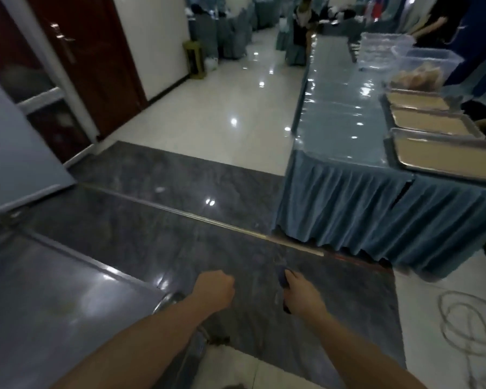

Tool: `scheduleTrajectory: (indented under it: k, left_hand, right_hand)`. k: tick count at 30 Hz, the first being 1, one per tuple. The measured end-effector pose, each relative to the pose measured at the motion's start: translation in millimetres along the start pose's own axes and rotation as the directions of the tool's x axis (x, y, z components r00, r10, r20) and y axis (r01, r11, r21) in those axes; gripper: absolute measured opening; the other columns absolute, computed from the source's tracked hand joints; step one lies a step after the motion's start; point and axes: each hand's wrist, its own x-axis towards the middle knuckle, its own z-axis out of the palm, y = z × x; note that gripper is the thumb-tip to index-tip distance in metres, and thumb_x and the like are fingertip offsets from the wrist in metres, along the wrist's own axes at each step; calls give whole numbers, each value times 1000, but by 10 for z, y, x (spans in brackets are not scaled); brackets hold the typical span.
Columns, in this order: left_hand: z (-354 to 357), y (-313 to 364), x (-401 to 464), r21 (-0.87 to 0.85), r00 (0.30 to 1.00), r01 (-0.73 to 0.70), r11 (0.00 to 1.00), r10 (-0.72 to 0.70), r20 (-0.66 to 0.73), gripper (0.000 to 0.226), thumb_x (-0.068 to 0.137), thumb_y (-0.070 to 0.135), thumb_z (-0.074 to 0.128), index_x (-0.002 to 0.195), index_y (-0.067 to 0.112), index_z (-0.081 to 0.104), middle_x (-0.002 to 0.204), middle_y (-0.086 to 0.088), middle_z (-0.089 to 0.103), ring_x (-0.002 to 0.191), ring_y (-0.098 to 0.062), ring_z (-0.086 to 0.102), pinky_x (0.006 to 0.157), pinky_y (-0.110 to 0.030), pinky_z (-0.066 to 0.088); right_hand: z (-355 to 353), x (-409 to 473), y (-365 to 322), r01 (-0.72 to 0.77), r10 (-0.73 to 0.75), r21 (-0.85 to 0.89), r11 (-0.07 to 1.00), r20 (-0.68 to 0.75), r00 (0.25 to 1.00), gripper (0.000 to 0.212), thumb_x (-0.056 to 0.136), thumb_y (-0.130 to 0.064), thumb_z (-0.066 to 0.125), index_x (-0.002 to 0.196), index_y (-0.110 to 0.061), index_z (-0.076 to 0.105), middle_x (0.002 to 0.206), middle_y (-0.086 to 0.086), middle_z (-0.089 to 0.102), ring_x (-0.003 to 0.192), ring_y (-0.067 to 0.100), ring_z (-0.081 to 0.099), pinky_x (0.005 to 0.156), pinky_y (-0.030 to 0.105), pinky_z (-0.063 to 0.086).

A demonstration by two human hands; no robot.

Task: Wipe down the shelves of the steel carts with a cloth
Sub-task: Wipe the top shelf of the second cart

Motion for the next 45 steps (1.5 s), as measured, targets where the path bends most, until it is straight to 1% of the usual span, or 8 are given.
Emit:
scheduleTrajectory:
  k: [3,10,19,24,30,34,40,45]
  left_hand:
    - [-98,-289,354,-48,989,149,988,-149,-6,20,87,34,69,85,15,75,81,-8,74,79,-26,74,64,-30,56]
    - [-57,-976,1051,-179,904,424,888,-425,36,31,95,34,54,102,12,74,100,-11,75,96,-30,73,79,-33,56]
    - [-179,-1955,1534,-255,652,756,603,-726,220,28,86,39,73,99,14,76,96,-8,76,91,-25,76,75,-32,59]
    - [-282,-2183,1443,-259,421,901,348,-843,335,32,101,30,48,116,14,70,120,-12,69,113,-32,67,93,-42,53]
    - [-348,-2017,926,-265,67,964,-22,-944,322,31,99,24,46,116,12,69,119,-8,65,117,-30,60,97,-39,45]
    - [177,-1514,318,-341,-192,903,-260,-956,219,30,86,29,40,86,21,69,99,-1,65,98,-27,66,90,-39,42]
    - [671,-955,-99,-314,-523,737,-599,-799,297,45,99,32,33,120,17,70,141,-9,58,138,-33,48,116,-54,38]
    - [803,-653,59,-260,-649,602,-755,-652,393,55,103,34,29,142,6,55,154,-20,44,148,-41,32,116,-57,38]
  right_hand:
    - [-183,709,-223,82,-79,-78,994,43,996,66,95,-19,55,155,-28,28,157,-4,35,131,26,48,102,43,47]
    - [-507,2061,-893,303,-286,-176,937,116,951,51,94,-25,55,142,-27,40,145,-2,47,119,29,54,93,42,50]
    - [-825,3583,-2149,632,-556,-281,722,308,772,65,93,-24,60,151,-26,30,152,-1,41,126,31,51,99,41,48]
    - [-834,4083,-3015,833,-712,-278,479,431,554,57,96,-23,51,151,-25,33,140,5,51,115,32,57,90,39,51]
    - [-344,4093,-4078,984,-762,-175,36,632,140,48,100,-31,47,145,-31,30,134,2,57,102,25,61,84,39,55]
    - [171,3571,-4498,958,-682,-116,-262,725,-99,55,103,-30,41,156,-26,26,152,0,42,119,27,55,93,37,48]
    - [955,2780,-4604,785,-407,50,-617,834,-373,64,102,-25,47,158,-21,17,161,3,25,137,33,39,109,45,37]
    - [1250,2367,-4406,552,-101,222,-804,863,-494,73,99,-18,51,160,-16,10,165,10,14,146,39,24,117,52,25]
